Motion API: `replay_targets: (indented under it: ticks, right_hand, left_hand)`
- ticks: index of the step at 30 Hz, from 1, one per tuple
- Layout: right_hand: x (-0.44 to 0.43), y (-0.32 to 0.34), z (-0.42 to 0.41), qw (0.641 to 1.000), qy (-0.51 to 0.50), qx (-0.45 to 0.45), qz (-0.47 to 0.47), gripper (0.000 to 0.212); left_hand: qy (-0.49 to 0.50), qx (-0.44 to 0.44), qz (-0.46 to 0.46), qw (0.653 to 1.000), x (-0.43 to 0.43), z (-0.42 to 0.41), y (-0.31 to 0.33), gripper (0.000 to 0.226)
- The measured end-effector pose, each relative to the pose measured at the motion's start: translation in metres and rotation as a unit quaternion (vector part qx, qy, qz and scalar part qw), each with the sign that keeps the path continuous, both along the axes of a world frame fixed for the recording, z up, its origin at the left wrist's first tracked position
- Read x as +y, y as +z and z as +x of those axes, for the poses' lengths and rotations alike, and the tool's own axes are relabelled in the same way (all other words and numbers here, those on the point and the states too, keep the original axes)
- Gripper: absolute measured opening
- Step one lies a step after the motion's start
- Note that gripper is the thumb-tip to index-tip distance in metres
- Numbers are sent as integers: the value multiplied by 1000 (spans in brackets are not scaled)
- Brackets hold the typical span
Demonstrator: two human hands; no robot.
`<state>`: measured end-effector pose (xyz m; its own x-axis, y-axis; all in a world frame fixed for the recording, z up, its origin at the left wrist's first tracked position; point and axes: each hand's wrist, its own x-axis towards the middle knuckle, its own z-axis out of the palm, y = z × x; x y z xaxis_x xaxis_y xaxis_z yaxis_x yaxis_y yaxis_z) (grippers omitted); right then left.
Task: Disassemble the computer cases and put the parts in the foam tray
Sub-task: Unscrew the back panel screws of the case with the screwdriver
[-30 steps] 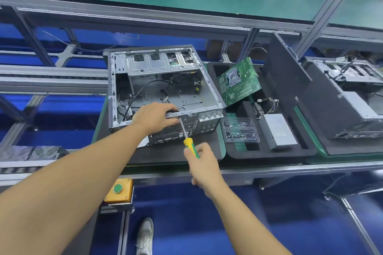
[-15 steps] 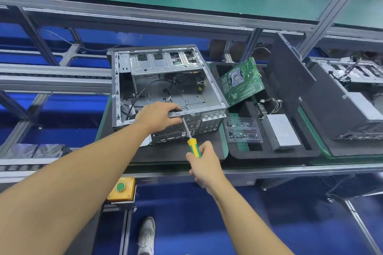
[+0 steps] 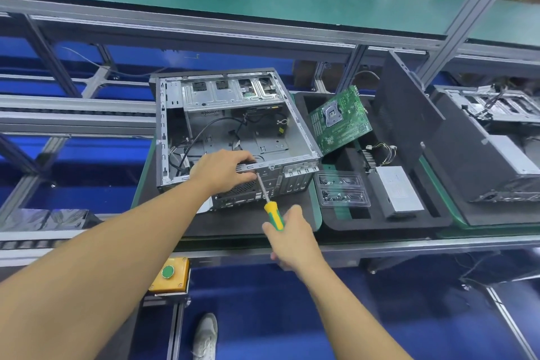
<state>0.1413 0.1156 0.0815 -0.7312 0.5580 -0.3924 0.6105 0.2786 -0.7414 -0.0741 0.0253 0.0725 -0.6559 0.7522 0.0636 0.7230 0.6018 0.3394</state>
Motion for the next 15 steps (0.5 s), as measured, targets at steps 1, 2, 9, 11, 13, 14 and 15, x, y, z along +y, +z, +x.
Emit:
replay_targets:
  ticks: [1,2,9,11,13,14,15]
  right_hand:
    - [1,4,-3,990,-38,-5,-137,32]
    - [3,10,-4,964,-73,-13,-254,32]
    - [7,7,1,939,-93,58,-325,12]
    - [4,3,1,966,-96,64,-230,23]
    - [2,3,-1,972,-75,46,-217,26]
    - [1,4,-1,966,-66,33,-246,25]
    - [2,7,-1,956,-65,19,-286,27]
  left_hand:
    - [1,0,1,1000,0,0,0,41]
    - [1,-1,1,1000,0,0,1,41]
    - [7,-7,0,1000,-1,0,1,42]
    - [6,-7,1,1000,0,1,1,42]
    - [4,-7,3,1000,0,1,2,42]
    - [3,-7,3,1000,0,1,2,42]
    - [5,-7,3,1000,0,1,2,42]
